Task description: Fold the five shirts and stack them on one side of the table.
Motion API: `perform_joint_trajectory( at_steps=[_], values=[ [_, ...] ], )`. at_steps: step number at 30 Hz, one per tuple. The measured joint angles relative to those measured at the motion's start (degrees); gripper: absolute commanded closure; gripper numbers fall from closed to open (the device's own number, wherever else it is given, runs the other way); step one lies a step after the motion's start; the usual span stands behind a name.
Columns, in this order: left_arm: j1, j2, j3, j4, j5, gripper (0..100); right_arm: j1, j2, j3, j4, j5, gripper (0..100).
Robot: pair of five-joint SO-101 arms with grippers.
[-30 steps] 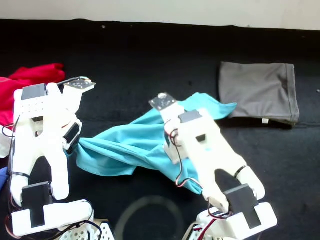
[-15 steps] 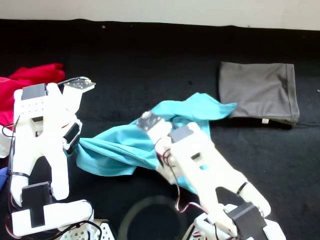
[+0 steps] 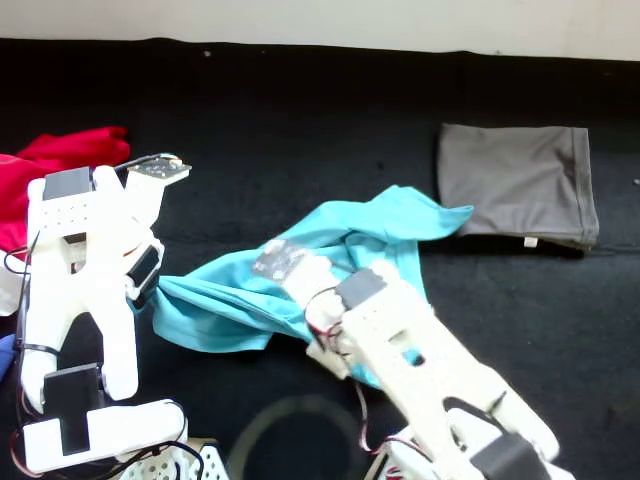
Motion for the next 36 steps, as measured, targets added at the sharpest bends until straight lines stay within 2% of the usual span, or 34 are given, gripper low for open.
perform_joint_trajectory(
  at_steps=[6, 14, 24, 29, 36],
  values=[
    [0.0, 0.0, 0.0, 0.0, 0.0, 99, 9.32, -1.85, 3.16, -5.54, 0.35, 84.0],
    [0.0, 0.0, 0.0, 0.0, 0.0, 99, 9.85, 5.1, 5.63, -11.08, 0.53, 84.0],
    [0.0, 0.0, 0.0, 0.0, 0.0, 99, -3.69, 5.36, 5.8, -7.65, 0.53, 84.0],
    [0.0, 0.0, 0.0, 0.0, 0.0, 99, -8.0, 5.19, 5.8, -4.22, 0.53, 84.0],
    [0.0, 0.0, 0.0, 0.0, 0.0, 99, -13.71, -7.21, 6.07, 1.85, 0.53, 84.0]
  ],
)
